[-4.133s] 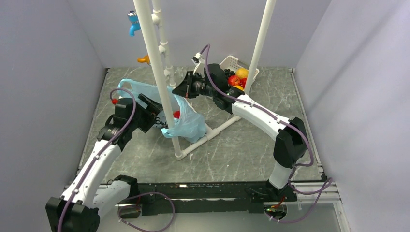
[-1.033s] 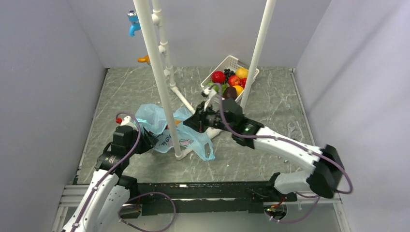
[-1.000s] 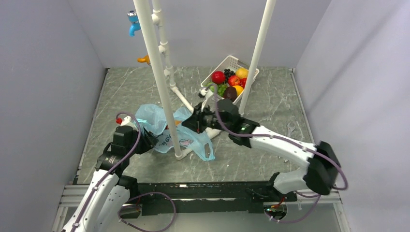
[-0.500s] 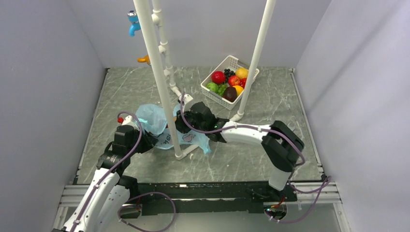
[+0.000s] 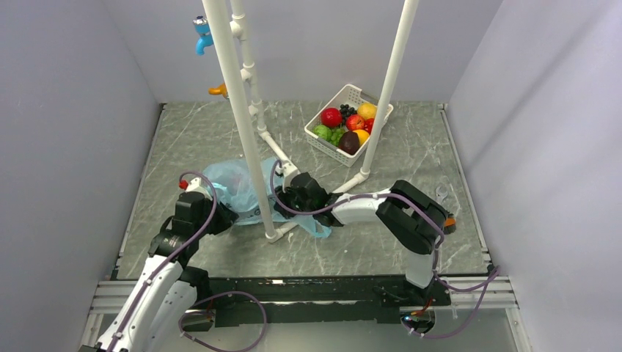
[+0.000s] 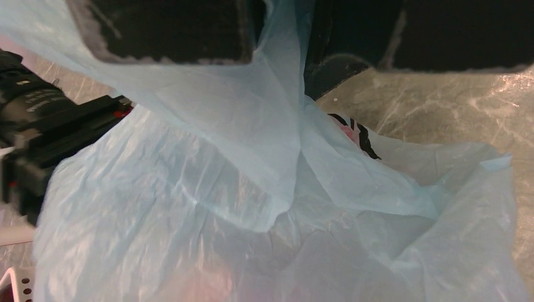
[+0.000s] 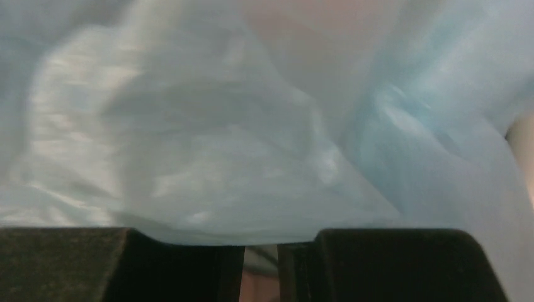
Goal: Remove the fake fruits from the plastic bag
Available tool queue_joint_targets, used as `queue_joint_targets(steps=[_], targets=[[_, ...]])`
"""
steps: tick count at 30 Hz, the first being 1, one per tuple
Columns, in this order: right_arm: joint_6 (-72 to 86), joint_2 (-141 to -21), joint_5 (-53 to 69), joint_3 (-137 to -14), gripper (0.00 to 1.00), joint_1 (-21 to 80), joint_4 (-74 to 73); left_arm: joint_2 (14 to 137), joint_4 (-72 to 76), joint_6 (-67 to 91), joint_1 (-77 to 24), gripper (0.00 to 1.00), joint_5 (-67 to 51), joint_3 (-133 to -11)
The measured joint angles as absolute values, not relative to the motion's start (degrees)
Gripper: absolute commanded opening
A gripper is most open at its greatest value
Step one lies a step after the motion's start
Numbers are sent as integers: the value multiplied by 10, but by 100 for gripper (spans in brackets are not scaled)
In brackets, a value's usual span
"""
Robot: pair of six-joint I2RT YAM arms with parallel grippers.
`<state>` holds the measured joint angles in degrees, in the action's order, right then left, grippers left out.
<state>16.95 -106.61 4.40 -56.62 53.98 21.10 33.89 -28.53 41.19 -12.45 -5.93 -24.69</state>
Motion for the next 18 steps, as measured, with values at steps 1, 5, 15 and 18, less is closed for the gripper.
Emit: queue_joint_targets(steps=[1,5,15,18], targets=[[171,-1066,38,-549,27,540,215,336,-287,412,-124,19,-58,-244],[183,-1057,13,-494,28,540,216,323,-294,412,-124,20,-57,-238],[196,-965,12,-497,47,540,150,293,-299,418,-124,19,-68,-227],[213,-927,51,-519,47,540,157,284,-296,424,-124,19,-82,-226]])
